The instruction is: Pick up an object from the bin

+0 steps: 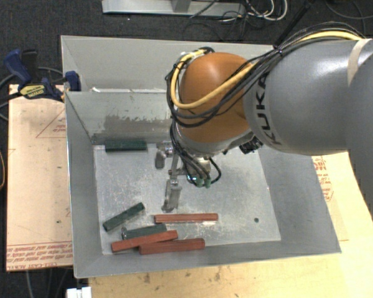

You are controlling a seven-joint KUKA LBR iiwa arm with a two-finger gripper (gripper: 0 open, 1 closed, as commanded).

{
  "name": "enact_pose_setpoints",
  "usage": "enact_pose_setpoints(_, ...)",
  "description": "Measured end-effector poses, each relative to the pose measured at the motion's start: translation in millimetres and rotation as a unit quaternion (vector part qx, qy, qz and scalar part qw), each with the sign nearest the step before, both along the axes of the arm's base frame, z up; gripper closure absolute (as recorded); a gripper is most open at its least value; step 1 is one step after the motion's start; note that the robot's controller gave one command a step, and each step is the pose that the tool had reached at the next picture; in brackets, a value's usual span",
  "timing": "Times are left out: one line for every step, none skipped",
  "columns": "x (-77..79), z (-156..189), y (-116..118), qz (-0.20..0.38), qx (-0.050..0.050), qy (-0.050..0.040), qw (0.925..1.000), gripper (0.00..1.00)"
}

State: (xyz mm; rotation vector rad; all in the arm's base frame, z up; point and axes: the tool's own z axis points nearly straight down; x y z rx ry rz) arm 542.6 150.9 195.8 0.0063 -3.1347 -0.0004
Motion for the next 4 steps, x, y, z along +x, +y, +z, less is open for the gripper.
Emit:
enact_pose_setpoints(-34.3, -129.1, 16.0, 0.044, 0.001, -0.0024, 0.9990, 0.00)
enact_pose_setpoints(-32.3, -122.7, 16.1, 0.044, 0.001, -0.0031, 0.9990, 1.00)
enact_pose_setpoints(-27.1, -20.6, 26.7, 0.037, 0.002, -0.0079, 0.9993, 1.00)
enact_pose_setpoints(-36.4, 54.4, 16.0, 0.319, 0.001, -0.0068, 0.9478, 1.00)
